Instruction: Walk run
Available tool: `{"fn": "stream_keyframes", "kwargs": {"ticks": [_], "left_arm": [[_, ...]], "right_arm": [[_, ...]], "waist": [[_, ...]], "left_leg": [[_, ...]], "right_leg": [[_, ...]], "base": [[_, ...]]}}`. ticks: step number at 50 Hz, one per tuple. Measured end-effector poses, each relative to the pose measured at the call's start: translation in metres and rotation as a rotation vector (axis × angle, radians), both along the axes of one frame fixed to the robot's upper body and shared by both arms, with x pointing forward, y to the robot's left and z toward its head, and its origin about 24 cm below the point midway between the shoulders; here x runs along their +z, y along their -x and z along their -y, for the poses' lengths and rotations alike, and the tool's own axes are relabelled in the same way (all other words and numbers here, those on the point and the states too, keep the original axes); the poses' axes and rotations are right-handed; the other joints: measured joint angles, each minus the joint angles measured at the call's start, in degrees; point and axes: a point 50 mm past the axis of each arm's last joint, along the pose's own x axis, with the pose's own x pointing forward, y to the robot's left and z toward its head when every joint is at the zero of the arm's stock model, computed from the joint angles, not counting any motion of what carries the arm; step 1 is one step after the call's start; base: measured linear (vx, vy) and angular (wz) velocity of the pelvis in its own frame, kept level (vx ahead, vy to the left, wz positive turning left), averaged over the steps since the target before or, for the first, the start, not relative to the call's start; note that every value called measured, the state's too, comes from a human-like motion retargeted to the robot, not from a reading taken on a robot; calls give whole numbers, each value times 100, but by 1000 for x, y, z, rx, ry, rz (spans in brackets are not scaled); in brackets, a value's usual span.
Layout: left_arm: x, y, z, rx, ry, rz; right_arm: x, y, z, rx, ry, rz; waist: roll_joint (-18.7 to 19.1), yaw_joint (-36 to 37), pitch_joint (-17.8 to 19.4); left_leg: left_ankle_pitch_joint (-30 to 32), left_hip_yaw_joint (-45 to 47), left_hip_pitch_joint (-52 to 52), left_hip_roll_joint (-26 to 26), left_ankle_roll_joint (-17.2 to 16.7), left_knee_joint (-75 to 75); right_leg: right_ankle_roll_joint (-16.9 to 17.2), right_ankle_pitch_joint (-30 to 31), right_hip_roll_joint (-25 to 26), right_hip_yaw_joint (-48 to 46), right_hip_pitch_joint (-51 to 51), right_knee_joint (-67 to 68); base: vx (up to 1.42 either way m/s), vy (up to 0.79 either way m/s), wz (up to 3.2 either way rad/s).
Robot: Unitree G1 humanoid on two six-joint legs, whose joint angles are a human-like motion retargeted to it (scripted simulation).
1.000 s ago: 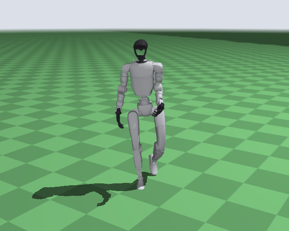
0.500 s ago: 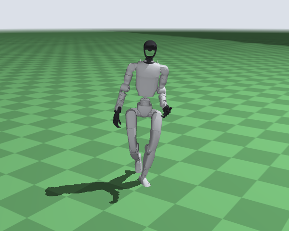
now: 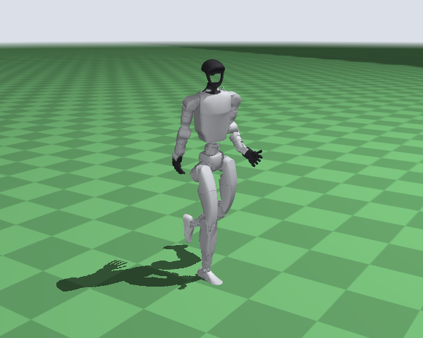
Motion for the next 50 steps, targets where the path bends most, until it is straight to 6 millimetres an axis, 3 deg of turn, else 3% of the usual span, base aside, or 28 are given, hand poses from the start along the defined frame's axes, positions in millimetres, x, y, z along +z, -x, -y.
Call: {"fn": "stream_keyframes", "kwargs": {"ticks": [2,6,8,10,12,15,17,18,20,22,23,25,27,28,30,32,36,39,42,45,46,47,48,50], "left_arm": [[-2,4,-1,-7,-11,-2],[-5,12,-3,11,-1,-16],[-5,16,-7,11,-15,-17],[-3,15,-11,1,-35,-10],[-1,13,-15,-14,-59,-4],[2,11,-16,-11,-91,-1],[0,11,-15,1,-96,-13],[-2,13,-14,9,-90,-27],[-6,15,-8,23,-62,-54],[-12,22,-6,39,-30,-79],[-14,25,-8,46,-18,-90],[-18,33,-14,55,5,-110],[-20,30,-16,50,28,-116],[-20,26,-16,42,33,-116],[-18,16,-14,37,26,-113],[-13,4,-12,46,10,-95],[4,-15,-8,10,-16,9],[20,-31,-8,-52,-48,110],[35,-45,-10,-94,-91,186],[43,-50,-10,-93,-123,224],[43,-48,-10,-77,-124,222],[42,-45,-11,-56,-123,215],[38,-40,-13,-27,-116,198],[28,-27,-16,34,-85,144]], "right_arm": [[-12,-52,31,12,74,131],[-9,-175,99,157,277,522],[9,-230,129,225,376,708],[38,-278,160,261,480,874],[71,-314,188,273,590,1014],[118,-352,217,276,728,1188],[138,-365,226,266,782,1264],[144,-369,227,258,798,1293],[151,-376,227,227,823,1348],[144,-377,217,197,820,1395],[137,-377,209,185,806,1415],[115,-369,188,172,759,1432],[90,-356,167,185,688,1391],[77,-345,158,200,649,1347],[47,-315,140,237,550,1209],[19,-271,123,271,444,1017],[-16,-169,81,291,240,656],[-22,-100,43,274,125,428],[-18,-48,0,233,12,291],[-10,-20,-40,223,-139,212],[-9,-16,-45,241,-191,198],[-7,-11,-49,263,-239,183],[-5,-7,-48,296,-275,164],[-2,2,-35,367,-298,114]], "waist": [[-156,158,-41],[-361,834,72],[-441,1208,112],[-389,1440,169],[-263,1535,220],[-245,1664,283],[-284,1525,225],[-304,1540,201],[-360,1690,157],[-387,1866,46],[-400,2007,1],[-281,1875,-123],[-69,1723,-47],[34,1803,10],[311,1965,42],[358,1974,65],[604,1299,29],[622,875,-49],[387,723,35],[103,859,274],[51,922,411],[8,980,525],[-17,1030,595],[-53,881,487]], "left_leg": [[-973,570,-477,63,571,356],[-2329,1083,-1556,-330,738,154],[-2762,1243,-1988,-447,819,-558],[-3049,1530,-2300,-312,1162,-1491],[-3128,1995,-2420,-107,1496,-2598],[-3557,1897,-2594,-551,1670,-4104],[-3765,2187,-2458,-780,1825,-4756],[-3778,2555,-2337,-756,1760,-4892],[-3531,2827,-2135,-672,2030,-4736],[-3287,3043,-1987,-489,2281,-4488],[-3181,2751,-1933,-369,2332,-4399],[-3545,1791,-2013,-213,2349,-3855],[-3851,1231,-2044,-129,2349,-3295],[-3973,1552,-1839,39,2349,-3185],[-4079,1625,-1412,195,2349,-3325],[-3973,1329,-1048,-72,2349,-3716],[-3841,270,-605,-423,2349,-4058],[-3905,-542,-440,-688,2349,-4032],[-4045,-1266,-115,-1050,2349,-3927],[-4085,-1758,438,-1360,2349,-3965],[-4090,-1829,693,-1412,2349,-3965],[-4080,-1866,931,-1455,2342,-3964],[-4038,-1837,1133,-1478,2324,-3961],[-3644,-1913,1297,-1704,2270,-4037]], "right_leg": [[-143,1,-147,-287,294,-145],[-372,233,40,-147,1000,-777],[-432,310,94,-344,1312,-1042],[-488,247,304,-546,1635,-1253],[-561,48,586,-836,1988,-1410],[-634,-278,842,-1181,2524,-1571],[-562,-387,907,-1494,2808,-1539],[-523,-369,972,-1458,2922,-1444],[-333,-67,989,-1383,3082,-1167],[-100,878,870,-1596,3186,-710],[-75,1562,875,-1623,3244,-446],[-122,2723,1097,-1369,2874,573],[-318,3198,1172,-1251,2259,2081],[-351,3198,1250,-1003,2001,2613],[-261,2490,1670,-410,1518,3119],[-329,1741,1693,-143,1106,3214],[-551,672,1121,-266,449,2245],[-676,327,681,-212,118,902],[-606,268,587,517,-46,-448],[-153,195,511,1184,-155,-1439],[463,160,529,1240,-137,-1604],[873,167,539,1139,-122,-1710],[873,255,535,722,-113,-1702],[692,524,585,1353,-76,-1501]], "base": [[87,-29,66],[81,-16,-55],[76,-16,-47],[81,-17,26],[71,-17,81],[87,-17,81],[109,-14,117],[92,-13,70],[103,-9,17],[107,-23,-40],[124,-39,-48],[129,-14,49],[104,30,108],[84,23,70],[80,19,80],[83,16,165],[80,9,320],[81,-11,314],[77,-30,249],[71,-24,137],[99,-28,54],[98,-25,17],[89,-10,18],[99,4,59]]}}
